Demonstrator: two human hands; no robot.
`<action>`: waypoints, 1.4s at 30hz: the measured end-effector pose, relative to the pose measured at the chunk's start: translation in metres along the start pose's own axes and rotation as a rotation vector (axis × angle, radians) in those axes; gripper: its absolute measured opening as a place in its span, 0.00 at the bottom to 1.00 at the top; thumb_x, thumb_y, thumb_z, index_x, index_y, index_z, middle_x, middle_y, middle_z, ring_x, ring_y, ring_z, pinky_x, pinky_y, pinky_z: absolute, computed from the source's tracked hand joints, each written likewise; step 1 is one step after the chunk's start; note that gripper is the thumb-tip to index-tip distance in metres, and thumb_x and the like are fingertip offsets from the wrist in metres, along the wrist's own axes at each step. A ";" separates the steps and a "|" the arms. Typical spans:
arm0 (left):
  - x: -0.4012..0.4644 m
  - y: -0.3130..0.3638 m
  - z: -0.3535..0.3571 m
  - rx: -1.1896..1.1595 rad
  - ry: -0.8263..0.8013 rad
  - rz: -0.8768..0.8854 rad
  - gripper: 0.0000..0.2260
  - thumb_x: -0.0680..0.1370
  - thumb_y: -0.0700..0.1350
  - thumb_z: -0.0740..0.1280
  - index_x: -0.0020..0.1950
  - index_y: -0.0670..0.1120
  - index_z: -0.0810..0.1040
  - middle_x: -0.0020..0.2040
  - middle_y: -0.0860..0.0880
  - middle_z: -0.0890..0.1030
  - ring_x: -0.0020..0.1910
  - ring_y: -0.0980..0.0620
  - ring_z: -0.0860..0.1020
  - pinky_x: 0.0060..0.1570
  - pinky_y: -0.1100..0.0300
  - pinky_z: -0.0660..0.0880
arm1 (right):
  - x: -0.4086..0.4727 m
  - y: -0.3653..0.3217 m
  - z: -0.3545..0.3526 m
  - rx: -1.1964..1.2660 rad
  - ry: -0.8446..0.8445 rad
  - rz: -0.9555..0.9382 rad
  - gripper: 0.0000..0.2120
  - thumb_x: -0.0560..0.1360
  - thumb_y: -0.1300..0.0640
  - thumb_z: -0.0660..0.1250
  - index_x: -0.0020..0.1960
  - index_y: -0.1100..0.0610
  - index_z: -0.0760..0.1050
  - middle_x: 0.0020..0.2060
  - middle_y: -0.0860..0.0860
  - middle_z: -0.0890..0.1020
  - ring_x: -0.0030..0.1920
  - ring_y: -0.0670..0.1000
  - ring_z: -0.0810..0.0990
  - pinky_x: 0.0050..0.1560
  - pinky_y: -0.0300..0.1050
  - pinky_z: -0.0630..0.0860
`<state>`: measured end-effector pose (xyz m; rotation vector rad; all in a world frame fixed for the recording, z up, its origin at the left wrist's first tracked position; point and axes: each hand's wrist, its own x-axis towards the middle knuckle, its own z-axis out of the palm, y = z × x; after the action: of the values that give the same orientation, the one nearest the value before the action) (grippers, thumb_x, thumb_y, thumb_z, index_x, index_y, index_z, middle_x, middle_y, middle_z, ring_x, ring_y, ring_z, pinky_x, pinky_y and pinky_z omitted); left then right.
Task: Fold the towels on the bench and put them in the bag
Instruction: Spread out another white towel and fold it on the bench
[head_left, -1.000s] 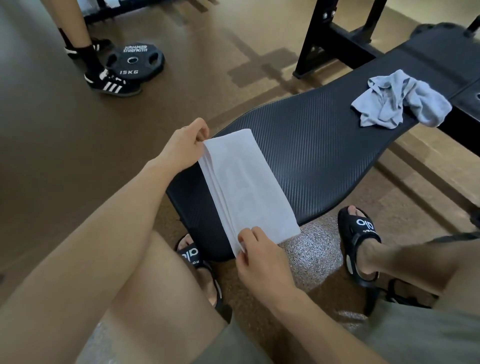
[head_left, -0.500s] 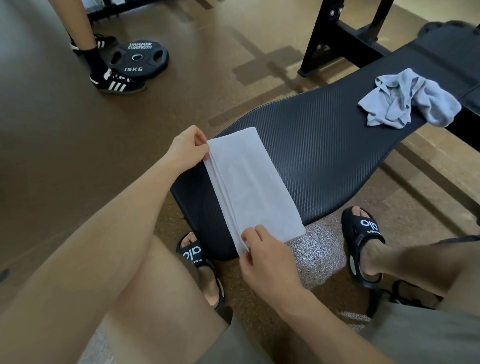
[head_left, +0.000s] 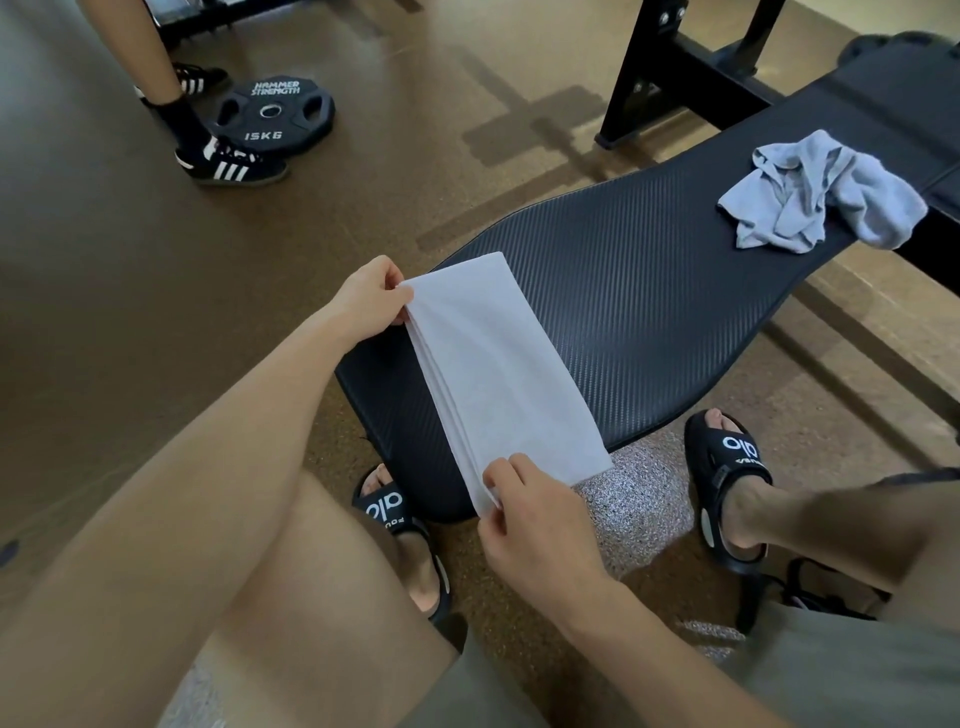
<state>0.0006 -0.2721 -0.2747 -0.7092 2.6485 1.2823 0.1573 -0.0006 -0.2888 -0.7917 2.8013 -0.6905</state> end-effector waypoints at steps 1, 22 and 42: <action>0.000 -0.001 -0.001 -0.007 -0.004 0.001 0.02 0.82 0.43 0.63 0.50 0.46 0.72 0.50 0.45 0.81 0.48 0.48 0.83 0.57 0.45 0.81 | 0.000 0.000 0.000 -0.002 0.005 -0.006 0.09 0.69 0.59 0.69 0.45 0.53 0.70 0.39 0.48 0.72 0.33 0.53 0.72 0.30 0.43 0.65; -0.031 0.010 0.021 0.294 0.041 -0.079 0.25 0.78 0.54 0.70 0.63 0.40 0.64 0.57 0.42 0.77 0.52 0.42 0.80 0.48 0.47 0.79 | -0.003 -0.003 0.008 -0.076 0.018 -0.017 0.11 0.69 0.59 0.71 0.44 0.53 0.69 0.37 0.48 0.72 0.33 0.52 0.73 0.32 0.43 0.64; -0.031 0.004 0.014 -0.087 -0.029 -0.190 0.06 0.79 0.37 0.68 0.48 0.46 0.73 0.52 0.46 0.80 0.49 0.51 0.81 0.47 0.58 0.82 | -0.002 -0.007 0.015 -0.181 0.062 -0.125 0.14 0.62 0.63 0.74 0.40 0.54 0.69 0.32 0.49 0.71 0.29 0.52 0.70 0.30 0.44 0.62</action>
<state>0.0246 -0.2481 -0.2714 -0.9217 2.4462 1.3500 0.1662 -0.0106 -0.2991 -1.0011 2.9211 -0.4918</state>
